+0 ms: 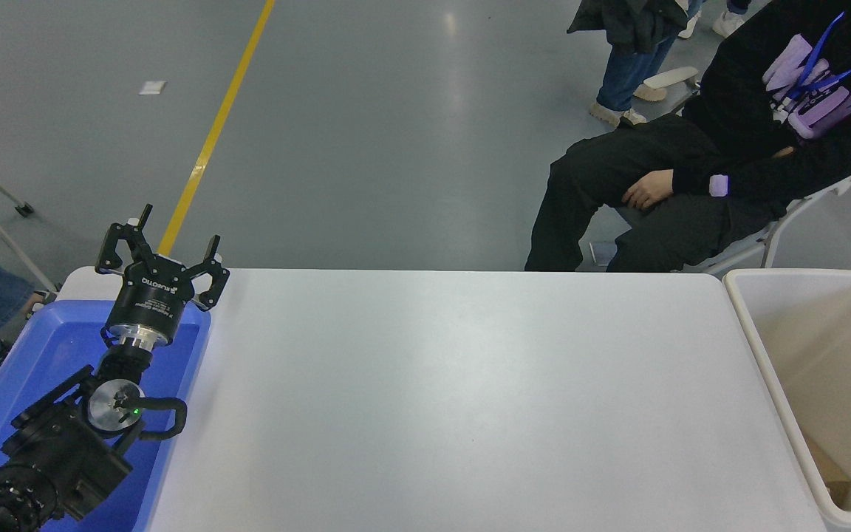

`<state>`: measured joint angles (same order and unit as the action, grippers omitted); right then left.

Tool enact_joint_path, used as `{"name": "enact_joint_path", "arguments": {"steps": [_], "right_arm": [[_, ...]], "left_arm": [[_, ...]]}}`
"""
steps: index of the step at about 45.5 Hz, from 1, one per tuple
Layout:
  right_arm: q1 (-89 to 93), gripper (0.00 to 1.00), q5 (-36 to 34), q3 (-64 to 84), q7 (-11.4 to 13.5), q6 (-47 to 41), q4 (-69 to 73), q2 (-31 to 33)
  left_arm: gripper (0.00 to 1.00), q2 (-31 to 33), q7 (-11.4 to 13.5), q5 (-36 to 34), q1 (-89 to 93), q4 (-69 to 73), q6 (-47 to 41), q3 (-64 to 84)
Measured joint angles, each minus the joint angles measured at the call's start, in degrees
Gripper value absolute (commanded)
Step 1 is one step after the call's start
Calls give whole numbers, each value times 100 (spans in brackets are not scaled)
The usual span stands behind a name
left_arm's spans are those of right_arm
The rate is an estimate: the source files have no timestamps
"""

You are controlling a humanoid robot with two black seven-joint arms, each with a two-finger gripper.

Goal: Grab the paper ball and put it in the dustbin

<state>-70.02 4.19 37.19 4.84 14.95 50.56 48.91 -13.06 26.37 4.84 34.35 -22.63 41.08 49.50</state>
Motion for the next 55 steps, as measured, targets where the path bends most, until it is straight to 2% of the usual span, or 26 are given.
{"name": "enact_joint_path", "arguments": {"steps": [4, 8, 14, 18, 26, 33, 43, 55], "right_arm": [[-835, 100, -12, 1011, 2, -33, 605, -101], [-1680, 100, -23, 2285, 6, -152, 1210, -564], [-2299, 100, -80, 3031, 25, -740, 1588, -1056], [-2928, 100, -137, 3404, 31, -1621, 1819, -1358], [-4331, 100, -205, 3745, 38, -3940, 2095, -1967], [-5272, 100, -230, 3685, 37, -4999, 2246, -2342], [-6265, 100, -246, 3414, 31, -5654, 2610, -2666], [-6802, 100, -242, 3275, 26, -5895, 2882, -3065]], "left_arm": [[98, 2, 0, -1, -3, -1, 3, -1], [98, 4, 0, -1, -5, -2, 5, -1], [98, 8, -1, -3, -7, -5, 6, -2], [98, 6, -1, -3, -6, -2, 6, -2], [98, 4, -1, 2, -7, 3, 4, 0], [98, 5, 0, 7, -7, 4, -2, 5], [98, 5, 0, 7, -7, 5, -3, 6], [98, 5, 0, 8, -6, 4, -3, 7]]}}
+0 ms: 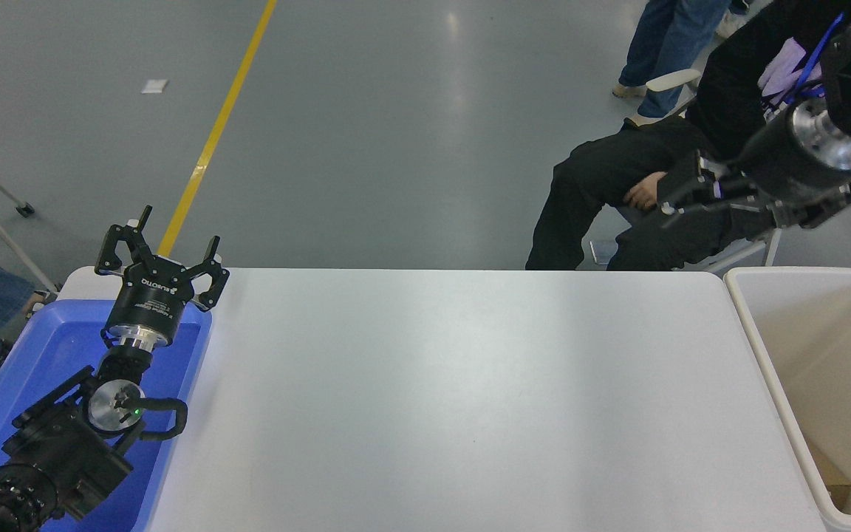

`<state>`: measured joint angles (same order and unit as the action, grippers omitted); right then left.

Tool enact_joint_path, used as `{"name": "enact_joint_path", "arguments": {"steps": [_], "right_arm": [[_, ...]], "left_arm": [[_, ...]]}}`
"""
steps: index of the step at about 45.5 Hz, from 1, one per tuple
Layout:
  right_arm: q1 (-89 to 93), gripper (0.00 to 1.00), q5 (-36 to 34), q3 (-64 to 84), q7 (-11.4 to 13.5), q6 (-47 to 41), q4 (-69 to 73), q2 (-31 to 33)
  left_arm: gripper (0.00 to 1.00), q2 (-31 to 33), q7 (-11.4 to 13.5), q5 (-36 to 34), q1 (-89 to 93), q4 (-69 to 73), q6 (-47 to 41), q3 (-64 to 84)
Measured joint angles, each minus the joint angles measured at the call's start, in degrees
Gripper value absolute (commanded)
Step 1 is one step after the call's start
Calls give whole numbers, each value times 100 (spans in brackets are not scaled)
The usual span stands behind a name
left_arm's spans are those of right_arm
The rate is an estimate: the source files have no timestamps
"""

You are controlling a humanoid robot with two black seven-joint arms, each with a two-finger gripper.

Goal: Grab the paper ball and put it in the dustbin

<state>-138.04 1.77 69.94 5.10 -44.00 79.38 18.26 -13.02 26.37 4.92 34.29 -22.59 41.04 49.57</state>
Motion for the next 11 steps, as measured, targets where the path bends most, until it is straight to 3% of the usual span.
{"name": "enact_joint_path", "arguments": {"steps": [11], "right_arm": [[-206, 100, -6, -38, 1, -67, 71, -215]], "left_arm": [[98, 0, 0, -7, 0, -4, 0, 0]]}}
